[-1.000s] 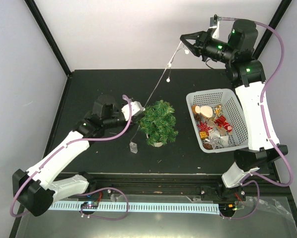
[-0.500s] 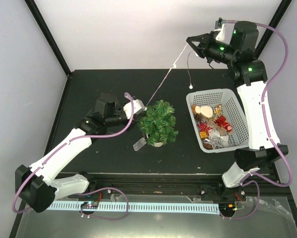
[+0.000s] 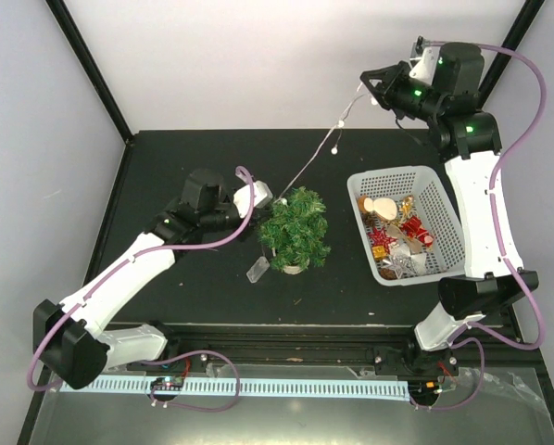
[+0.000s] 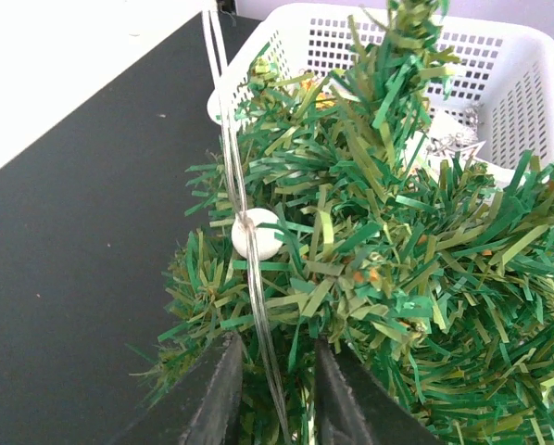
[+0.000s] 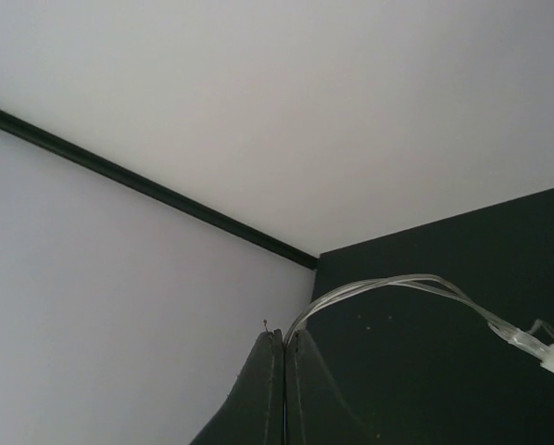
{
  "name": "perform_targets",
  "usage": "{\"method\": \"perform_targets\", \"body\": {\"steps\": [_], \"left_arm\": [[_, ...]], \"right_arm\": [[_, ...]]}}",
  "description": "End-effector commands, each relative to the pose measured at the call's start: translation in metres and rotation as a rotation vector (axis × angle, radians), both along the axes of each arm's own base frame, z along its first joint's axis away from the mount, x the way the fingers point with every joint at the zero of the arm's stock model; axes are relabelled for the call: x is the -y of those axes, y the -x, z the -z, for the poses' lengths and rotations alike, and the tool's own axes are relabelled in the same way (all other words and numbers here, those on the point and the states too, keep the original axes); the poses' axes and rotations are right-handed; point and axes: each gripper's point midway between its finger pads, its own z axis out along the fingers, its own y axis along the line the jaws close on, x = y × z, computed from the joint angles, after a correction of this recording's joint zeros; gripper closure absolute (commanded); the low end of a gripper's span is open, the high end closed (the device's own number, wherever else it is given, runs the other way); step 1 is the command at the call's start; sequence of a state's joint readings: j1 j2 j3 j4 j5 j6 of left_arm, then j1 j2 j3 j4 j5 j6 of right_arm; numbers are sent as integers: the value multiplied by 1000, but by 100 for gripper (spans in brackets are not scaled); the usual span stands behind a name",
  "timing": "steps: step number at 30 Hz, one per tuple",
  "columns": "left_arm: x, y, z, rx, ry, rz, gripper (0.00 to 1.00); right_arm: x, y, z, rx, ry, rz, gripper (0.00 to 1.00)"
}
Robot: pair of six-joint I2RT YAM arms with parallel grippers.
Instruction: Decorate the small christmas tree
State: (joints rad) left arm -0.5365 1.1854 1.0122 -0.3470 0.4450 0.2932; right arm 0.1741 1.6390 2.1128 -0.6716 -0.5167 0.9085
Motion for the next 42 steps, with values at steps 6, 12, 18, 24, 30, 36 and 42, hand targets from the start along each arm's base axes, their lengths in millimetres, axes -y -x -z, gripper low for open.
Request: {"method": "perform_targets", "body": {"steps": [6,12,18,24,30,36,42], "left_arm": [[-3,1,-18,8,10,-2,53],[-6,3,-29,20,3,-9,43],[-12,4,-44,42,1,-18,42],[-20,9,-56,68,-8,-25,42],[-25,16,-76,89,12,-25,41],[-24,24,-95,108,40,1,41],[-21,46,-110,117,76,86,41]], "right_arm": [[12,-8,31,-43,88,57,99],[17,-14,53,-78,149,84,99],[29,-11,80,-128,277,121,99],[43,5,101,-172,481,170,99],[47,29,114,-195,645,186,99],[31,53,118,-179,786,163,99],[7,85,116,-141,934,121,99]]}}
